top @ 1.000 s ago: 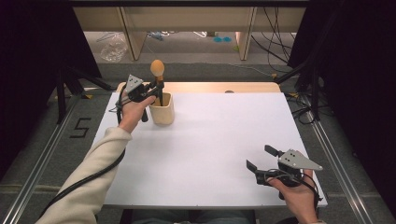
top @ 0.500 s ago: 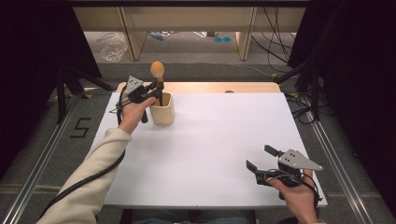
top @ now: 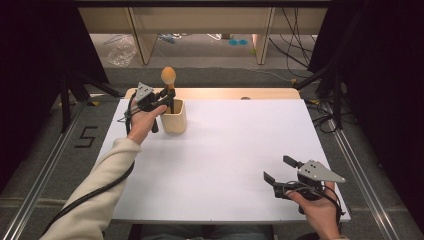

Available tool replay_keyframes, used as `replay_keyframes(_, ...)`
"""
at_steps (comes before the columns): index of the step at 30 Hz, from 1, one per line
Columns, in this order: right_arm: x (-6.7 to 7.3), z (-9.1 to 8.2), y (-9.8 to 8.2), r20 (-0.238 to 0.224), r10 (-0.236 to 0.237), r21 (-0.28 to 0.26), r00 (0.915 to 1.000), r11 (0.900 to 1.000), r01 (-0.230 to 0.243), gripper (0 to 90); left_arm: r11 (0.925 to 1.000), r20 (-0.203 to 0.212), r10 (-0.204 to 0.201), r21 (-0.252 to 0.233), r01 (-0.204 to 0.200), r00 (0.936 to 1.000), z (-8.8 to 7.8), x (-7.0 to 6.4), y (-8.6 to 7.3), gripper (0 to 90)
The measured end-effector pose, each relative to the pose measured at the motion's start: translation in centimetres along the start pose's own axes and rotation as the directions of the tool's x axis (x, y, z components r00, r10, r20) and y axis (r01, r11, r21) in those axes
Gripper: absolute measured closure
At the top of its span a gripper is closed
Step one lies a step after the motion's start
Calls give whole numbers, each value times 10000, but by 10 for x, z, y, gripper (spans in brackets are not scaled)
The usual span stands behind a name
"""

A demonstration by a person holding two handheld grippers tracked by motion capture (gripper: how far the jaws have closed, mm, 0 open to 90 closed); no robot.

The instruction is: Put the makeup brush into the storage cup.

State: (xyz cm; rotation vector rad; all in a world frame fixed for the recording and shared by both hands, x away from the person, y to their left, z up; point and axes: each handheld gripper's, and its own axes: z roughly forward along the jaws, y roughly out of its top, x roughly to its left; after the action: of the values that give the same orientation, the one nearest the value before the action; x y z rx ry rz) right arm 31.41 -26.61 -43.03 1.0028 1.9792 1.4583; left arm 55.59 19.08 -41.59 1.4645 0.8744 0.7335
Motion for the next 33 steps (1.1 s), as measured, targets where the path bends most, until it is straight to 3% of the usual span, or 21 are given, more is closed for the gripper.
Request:
replay_keyframes(24,0,0,0,-33,71,14,10000,10000,-71,135,9998,47,180,51,-180,9998,1,3,-3,687)
replay_keyframes(25,0,1,0,-8,-8,-23,10000,10000,8,135,9999,32,-141,47,141,9999,1,1,-3,687)
replay_keyframes(27,0,1,0,-3,-3,-27,10000,10000,3,135,9996,28,-255,78,254,9997,1,1,-4,687)
replay_keyframes(29,0,1,0,-13,6,-26,10000,10000,-6,135,9999,41,-66,75,66,10000,2,2,-3,687)
replay_keyframes(31,0,1,0,-10,3,-27,10000,10000,-3,135,9990,-1,-433,120,433,9991,1,0,-4,686)
replay_keyframes(32,0,1,0,-4,-1,-24,10000,10000,1,135,9998,17,-128,142,127,9999,1,2,-3,686)
replay_keyframes(33,0,1,0,-4,-9,-24,10000,10000,9,135,9998,21,-126,157,125,9999,1,2,-4,685)
